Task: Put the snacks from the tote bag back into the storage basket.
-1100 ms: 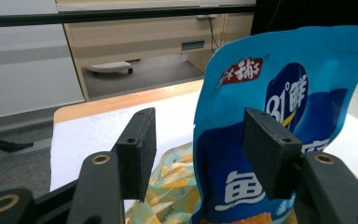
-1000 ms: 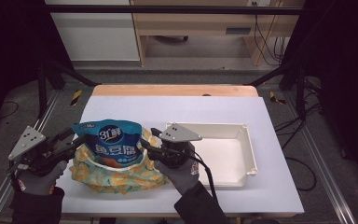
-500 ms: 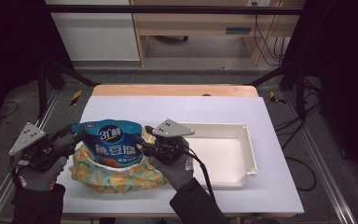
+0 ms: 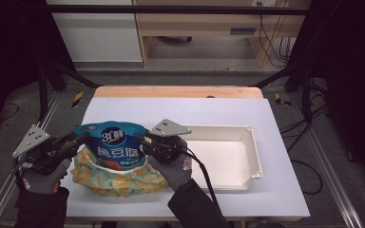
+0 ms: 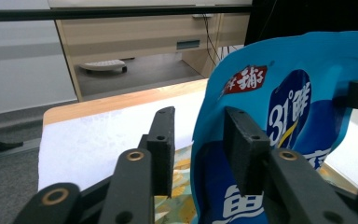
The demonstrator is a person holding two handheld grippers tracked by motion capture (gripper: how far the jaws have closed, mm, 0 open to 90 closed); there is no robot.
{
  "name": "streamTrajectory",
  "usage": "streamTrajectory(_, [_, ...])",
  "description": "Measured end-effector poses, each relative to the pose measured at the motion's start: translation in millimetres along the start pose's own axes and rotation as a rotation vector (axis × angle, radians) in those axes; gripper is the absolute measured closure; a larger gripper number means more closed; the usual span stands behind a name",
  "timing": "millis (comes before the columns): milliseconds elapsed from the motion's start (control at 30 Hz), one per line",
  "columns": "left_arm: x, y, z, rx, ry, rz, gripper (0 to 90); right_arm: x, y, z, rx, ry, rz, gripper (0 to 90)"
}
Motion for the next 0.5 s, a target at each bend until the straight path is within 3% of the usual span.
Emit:
streamTrajectory(267, [0.3, -1.6, 1.9, -0.018, -0.002, -0.023, 78.7, 1.5, 1.7, 0.7, 0.0, -0.01, -0.014, 85.0])
streamTrajectory(500, [0.8, -1.9, 4.1, -0.018, 0.006, -0.023, 86.0, 2.3, 2.6, 1.2, 0.007, -0.012, -0.019, 86.3])
Point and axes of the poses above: each handheld gripper's, and its own axes: x roughly forward along the jaws, y roughly out of its top, z roughly to its right, the point moved 3 cm from there along x, roughly forward along the jaws, and after that the axes turned 3 degrees about -z, right-handed, at the moved point
